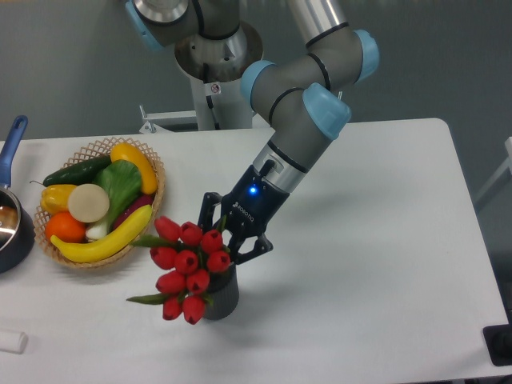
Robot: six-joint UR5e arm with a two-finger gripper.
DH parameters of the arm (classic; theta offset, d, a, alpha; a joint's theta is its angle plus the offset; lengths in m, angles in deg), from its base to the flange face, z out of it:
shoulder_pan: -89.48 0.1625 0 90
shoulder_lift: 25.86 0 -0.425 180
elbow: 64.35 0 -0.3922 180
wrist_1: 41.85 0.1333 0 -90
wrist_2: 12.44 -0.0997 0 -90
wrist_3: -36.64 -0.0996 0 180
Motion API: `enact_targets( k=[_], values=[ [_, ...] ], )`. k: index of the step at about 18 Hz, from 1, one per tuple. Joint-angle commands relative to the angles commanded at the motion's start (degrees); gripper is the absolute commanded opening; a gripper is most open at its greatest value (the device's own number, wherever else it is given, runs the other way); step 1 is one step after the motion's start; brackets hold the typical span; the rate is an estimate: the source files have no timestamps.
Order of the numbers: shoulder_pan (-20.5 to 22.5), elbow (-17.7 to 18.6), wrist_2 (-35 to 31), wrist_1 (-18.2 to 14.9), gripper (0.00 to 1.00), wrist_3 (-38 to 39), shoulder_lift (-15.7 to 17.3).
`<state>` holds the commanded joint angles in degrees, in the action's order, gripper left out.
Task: Pick up the flowers from the vase
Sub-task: 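Close the gripper on the tulip stems, then lift the gripped tulip bunch up out of the grey vase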
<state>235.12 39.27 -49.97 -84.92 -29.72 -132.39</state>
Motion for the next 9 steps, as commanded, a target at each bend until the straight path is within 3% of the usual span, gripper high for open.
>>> enact_targets(
  k=[9],
  values=[
    [0.4, 0.0, 0.7, 0.0, 0.36, 1.5, 0.8]
  ],
)
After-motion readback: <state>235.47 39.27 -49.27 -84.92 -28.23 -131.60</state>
